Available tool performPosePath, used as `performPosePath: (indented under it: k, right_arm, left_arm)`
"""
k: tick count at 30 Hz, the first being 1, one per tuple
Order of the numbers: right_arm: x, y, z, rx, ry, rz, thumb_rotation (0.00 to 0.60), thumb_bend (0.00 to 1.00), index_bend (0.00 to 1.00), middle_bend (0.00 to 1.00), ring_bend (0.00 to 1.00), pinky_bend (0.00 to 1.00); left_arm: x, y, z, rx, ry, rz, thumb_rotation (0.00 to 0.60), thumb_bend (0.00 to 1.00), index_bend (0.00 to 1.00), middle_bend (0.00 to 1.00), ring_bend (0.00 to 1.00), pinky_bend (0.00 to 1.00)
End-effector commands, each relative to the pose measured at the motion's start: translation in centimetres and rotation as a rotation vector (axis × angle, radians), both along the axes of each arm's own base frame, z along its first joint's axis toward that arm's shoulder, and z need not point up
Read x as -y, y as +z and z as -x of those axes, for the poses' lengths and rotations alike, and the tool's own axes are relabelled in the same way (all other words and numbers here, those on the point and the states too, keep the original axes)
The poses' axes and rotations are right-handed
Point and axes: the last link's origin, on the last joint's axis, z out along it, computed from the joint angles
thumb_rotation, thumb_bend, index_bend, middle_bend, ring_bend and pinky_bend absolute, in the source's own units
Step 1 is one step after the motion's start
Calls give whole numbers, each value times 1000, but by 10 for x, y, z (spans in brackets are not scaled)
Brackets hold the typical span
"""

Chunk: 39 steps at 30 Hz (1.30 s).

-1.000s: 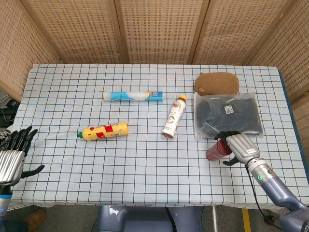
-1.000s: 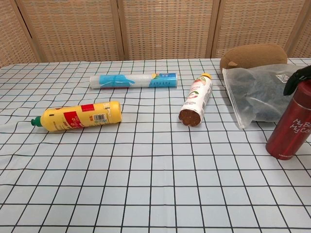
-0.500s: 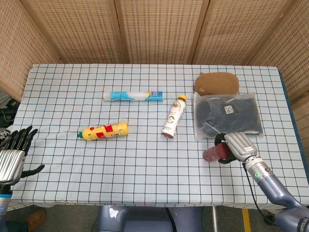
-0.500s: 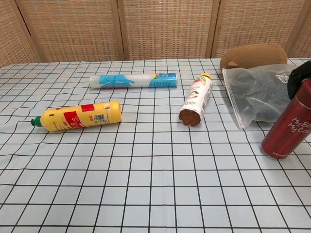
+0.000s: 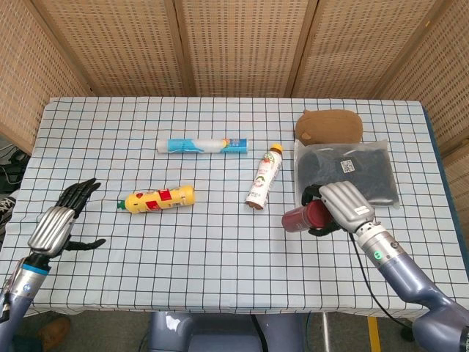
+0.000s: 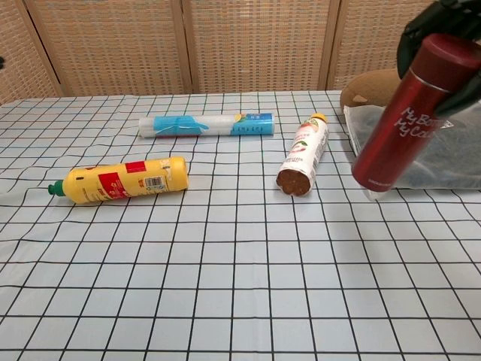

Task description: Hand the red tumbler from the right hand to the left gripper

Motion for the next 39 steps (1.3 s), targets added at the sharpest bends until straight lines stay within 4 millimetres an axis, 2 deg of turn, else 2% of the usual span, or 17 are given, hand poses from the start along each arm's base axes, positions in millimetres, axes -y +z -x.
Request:
performPosePath:
  k: [1,8,14,17,20,26,39]
  right_arm:
    - [7,0,-45,8,48,-23,600,500,676,633,623,673]
    - [15,-15,-75,-2,57,-41,600,504,677,634,624,673]
    - [24,-43,-90,0,52,-71,600,508,679,634,624,672]
    - [30,-63,-98,0,57,-94,600,509,681,636,624,673]
    - [33,-70,-102,1,55,-97,600,512,684,637,624,673]
    - [35,-78,-109,8,53,-109,600,522,686,639,624,673]
    - [33,-81,-123,42,49,-121,600,533,689,641,625,673]
  left_arm:
    - [-37,-32,-41,171,-110,148,600,0,0,0,0,0]
    - [-61,-64,-76,275,-133,249,600,0,0,0,0,0]
    - [-75,-89,-99,328,-107,313,600,0,0,0,0,0]
    - [-86,-114,-118,412,-77,366,600,0,0,0,0,0]
    - [-88,-131,-127,426,-70,420,600,0,0,0,0,0]
    - [-89,-158,-144,478,-60,498,600,0,0,0,0,0]
    - [-89,-198,-179,578,-53,572,600,0,0,0,0,0]
